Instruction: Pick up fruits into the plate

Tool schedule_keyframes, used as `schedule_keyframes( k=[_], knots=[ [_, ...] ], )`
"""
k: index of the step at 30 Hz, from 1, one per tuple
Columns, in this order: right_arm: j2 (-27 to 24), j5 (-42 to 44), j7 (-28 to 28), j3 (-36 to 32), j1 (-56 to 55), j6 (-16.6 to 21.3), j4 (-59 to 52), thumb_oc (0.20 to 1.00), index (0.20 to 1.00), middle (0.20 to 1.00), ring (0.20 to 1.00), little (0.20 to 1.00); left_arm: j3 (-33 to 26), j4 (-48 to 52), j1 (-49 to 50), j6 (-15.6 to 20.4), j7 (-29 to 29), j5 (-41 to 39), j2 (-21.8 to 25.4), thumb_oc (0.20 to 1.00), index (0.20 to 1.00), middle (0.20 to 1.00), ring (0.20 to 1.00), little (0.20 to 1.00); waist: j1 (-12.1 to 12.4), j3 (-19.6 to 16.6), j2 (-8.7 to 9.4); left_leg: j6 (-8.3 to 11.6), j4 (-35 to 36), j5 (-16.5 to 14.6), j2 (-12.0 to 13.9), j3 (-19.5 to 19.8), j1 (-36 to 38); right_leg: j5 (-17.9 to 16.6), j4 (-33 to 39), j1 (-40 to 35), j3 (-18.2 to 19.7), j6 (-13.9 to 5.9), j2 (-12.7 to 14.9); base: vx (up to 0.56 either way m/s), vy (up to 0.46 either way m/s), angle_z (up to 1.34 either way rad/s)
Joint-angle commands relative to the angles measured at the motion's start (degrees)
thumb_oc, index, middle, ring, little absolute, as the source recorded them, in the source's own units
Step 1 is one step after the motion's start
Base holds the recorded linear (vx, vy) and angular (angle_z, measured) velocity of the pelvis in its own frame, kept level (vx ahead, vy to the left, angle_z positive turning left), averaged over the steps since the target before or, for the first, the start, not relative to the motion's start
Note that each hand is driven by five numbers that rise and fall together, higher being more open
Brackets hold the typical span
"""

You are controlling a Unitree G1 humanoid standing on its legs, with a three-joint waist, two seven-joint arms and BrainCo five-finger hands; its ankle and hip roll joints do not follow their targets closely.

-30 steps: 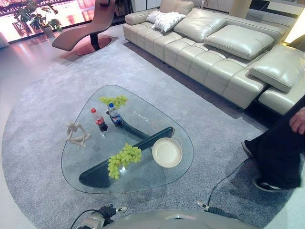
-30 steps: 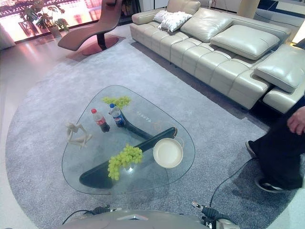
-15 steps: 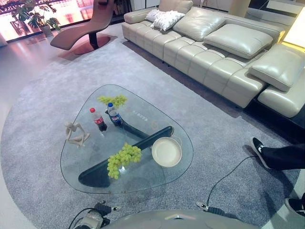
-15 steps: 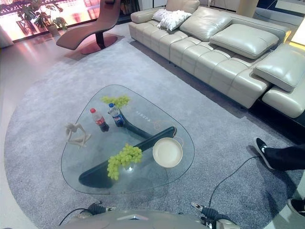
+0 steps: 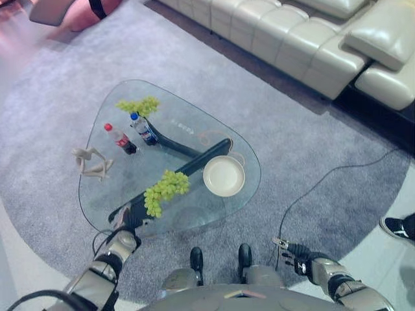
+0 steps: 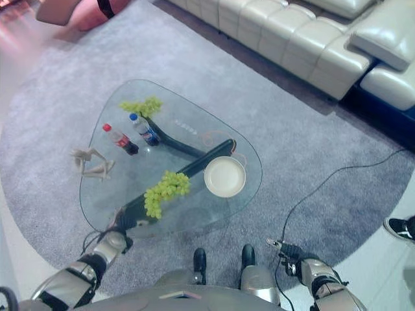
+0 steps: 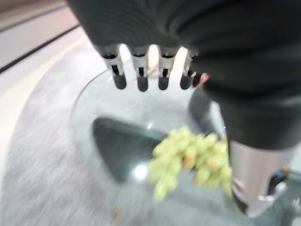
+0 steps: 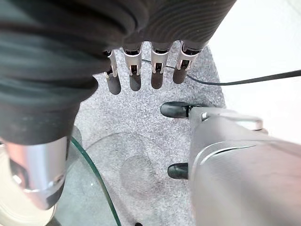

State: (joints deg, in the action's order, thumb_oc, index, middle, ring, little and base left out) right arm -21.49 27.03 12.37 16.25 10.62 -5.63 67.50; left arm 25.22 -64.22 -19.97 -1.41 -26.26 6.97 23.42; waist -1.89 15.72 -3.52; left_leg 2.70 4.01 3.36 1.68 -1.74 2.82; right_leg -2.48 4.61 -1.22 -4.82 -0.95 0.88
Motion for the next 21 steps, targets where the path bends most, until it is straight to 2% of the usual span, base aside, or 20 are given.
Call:
schedule_keyframes(
  k=[1, 7, 10, 12, 15, 17, 18, 19, 21],
  knots=[
    [-0.1, 4.52, 0.09, 2.64, 3.22, 1.79, -0.39, 1.0, 1.0, 1.0, 1.0, 1.0, 1.54, -3.93, -6.38, 1.03, -5.92, 2.0, 2.95, 1.0, 1.0, 1.0, 1.0, 1.0, -0.03, 3.08, 2.55, -3.4, -4.75, -6.94, -3.23, 2.42, -3.36, 4.69, -9.18, 5.65, 3.75, -1.79, 0.37, -0.12, -0.011, -0.16],
    [0.52, 8.44, -2.54, 4.19, 10.74, 2.15, -0.85, 1.0, 1.0, 1.0, 1.0, 1.0, 4.22, -8.07, -16.66, -0.74, -8.93, 0.24, 4.61, 1.0, 1.0, 1.0, 1.0, 1.0, -0.91, 8.38, 2.67, -3.18, -7.17, -5.66, -3.22, 3.39, -10.61, 4.21, -12.28, 13.25, 4.07, -1.38, -0.03, -0.18, 0.024, -0.11],
    [1.14, 10.28, -4.24, 5.04, 14.19, 2.2, -1.12, 1.0, 1.0, 1.0, 1.0, 1.0, 5.64, -9.4, -21.06, -2.91, -9.41, 0.3, 4.82, 1.0, 1.0, 1.0, 1.0, 1.0, -1.29, 10.36, 2.71, -3.04, -7.91, -4.95, -3.25, 3.5, -13.43, 3.93, -13.59, 16.4, 4.13, -1.24, -0.25, -0.12, 0.038, -0.05],
    [2.1, 12.73, -6.24, 5.76, 18.72, 2.6, -1.44, 1.0, 1.0, 1.0, 1.0, 1.0, 7.31, -10.92, -26.85, -6.07, -9.89, 0.28, 5.02, 1.0, 1.0, 1.0, 1.0, 1.0, -1.65, 12.96, 2.98, -3.0, -9.39, -4.19, -3.48, 3.36, -17.29, 3.69, -15.77, 20.67, 4.12, -1.12, -0.53, -0.18, 0.056, -0.11],
    [2.93, 14.43, -7.65, 5.89, 21.66, 3.26, -1.9, 1.0, 1.0, 1.0, 1.0, 1.0, 8.45, -11.79, -30.89, -9.21, -9.46, 0.27, 4.76, 1.0, 1.0, 1.0, 1.0, 1.0, -1.9, 14.07, 3.14, -3.07, -10.84, -3.68, -3.8, 2.97, -20.98, 3.64, -18.01, 24.89, 4.23, -1.13, -0.86, -0.1, 0.036, -0.16],
    [3.08, 14.32, -7.65, 5.82, 21.54, 3.8, -2.09, 1.0, 1.0, 1.0, 1.0, 1.0, 8.43, -12.03, -31.12, -9.38, -9.71, 0.22, 4.67, 1.0, 1.0, 1.0, 1.0, 1.0, -1.96, 14.07, 3.16, -3.02, -11.07, -3.61, -3.78, 2.83, -21.72, 3.63, -18.39, 25.67, 4.33, -1.14, -1.01, -0.1, 0.059, -0.08],
    [3.6, 13.54, -6.59, 5.82, 18.95, 8.91, -2.32, 1.0, 1.0, 1.0, 1.0, 1.0, 7.99, -12.98, -31.39, -10.47, -11.2, -0.33, 4.57, 1.0, 1.0, 1.0, 1.0, 1.0, -2.6, 14.07, 3.22, -2.95, -11.96, -3.18, -3.83, 1.98, -24.81, 3.46, -20.06, 29.27, 5.08, -1.36, -1.79, -0.18, 0.132, -0.1],
    [3.23, 13.09, -4.76, 5.42, 17.0, 11.67, -1.98, 1.0, 1.0, 1.0, 1.0, 1.0, 7.53, -13.25, -31.29, -11.09, -11.59, -0.32, 4.75, 1.0, 1.0, 1.0, 1.0, 1.0, -3.22, 14.07, 3.27, -3.06, -12.05, -3.06, -3.78, 1.67, -25.85, 3.31, -20.3, 30.55, 5.54, -1.48, -2.14, -0.19, 0.164, -0.11],
    [2.6, 12.39, -2.71, 4.88, 14.87, 14.19, -2.54, 1.0, 1.0, 1.0, 1.0, 1.0, 7.0, -13.84, -31.68, -12.57, -11.92, -0.61, 5.02, 1.0, 1.0, 1.0, 1.0, 1.0, -4.23, 14.07, 3.49, -3.04, -12.28, -3.01, -3.64, 1.1, -27.4, 3.28, -20.61, 32.28, 6.27, -1.53, -2.76, -0.07, 0.1, -0.19]
  ],
)
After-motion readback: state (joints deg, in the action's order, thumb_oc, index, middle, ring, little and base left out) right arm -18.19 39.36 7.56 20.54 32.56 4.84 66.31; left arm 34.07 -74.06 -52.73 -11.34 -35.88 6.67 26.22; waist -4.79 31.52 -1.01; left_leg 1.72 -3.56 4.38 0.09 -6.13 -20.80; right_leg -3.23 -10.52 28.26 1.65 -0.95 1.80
